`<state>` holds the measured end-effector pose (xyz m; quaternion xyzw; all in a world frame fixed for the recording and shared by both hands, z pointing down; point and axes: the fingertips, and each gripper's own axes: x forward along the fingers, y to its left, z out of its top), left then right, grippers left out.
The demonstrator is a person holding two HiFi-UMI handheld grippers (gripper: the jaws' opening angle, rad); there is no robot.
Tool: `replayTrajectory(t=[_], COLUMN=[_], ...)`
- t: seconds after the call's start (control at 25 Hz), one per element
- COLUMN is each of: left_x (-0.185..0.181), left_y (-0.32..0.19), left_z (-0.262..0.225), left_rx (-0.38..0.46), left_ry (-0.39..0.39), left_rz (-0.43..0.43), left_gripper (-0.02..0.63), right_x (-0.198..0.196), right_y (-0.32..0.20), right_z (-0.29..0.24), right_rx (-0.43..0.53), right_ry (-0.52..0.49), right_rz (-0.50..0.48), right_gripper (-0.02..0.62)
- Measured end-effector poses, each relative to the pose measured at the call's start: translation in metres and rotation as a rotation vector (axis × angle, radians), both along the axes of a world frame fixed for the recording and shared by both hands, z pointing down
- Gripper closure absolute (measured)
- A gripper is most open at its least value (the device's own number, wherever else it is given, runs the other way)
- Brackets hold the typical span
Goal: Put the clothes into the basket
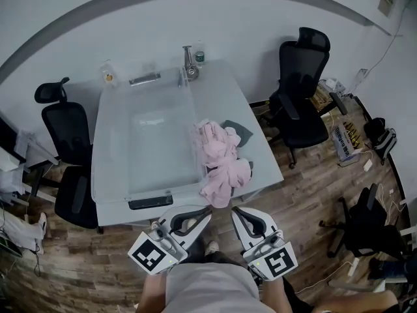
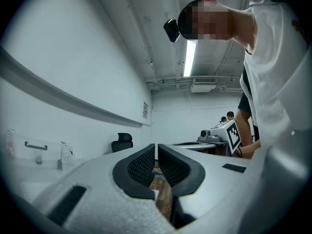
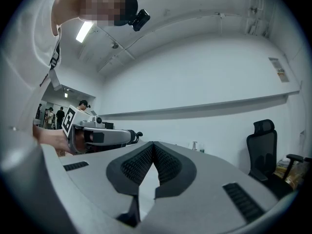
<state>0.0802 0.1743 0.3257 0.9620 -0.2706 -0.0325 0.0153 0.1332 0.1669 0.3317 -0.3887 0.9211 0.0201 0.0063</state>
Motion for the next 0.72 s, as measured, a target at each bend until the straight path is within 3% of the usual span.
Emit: replayTrajectory(t=[0.72], left_x=[-0.024], left_y=[-0.128], left_z=[0.008], left_rx=[-0.005], left_ry=[-0.044], left_rz=[0.107], left_gripper=[0.581], right_x=[-0.026], right_y=[-0.133], right_z=[0.019], right_rx=[-0.062], right_ry=[0.043], right_rz=[0.084], right_gripper=[0.592])
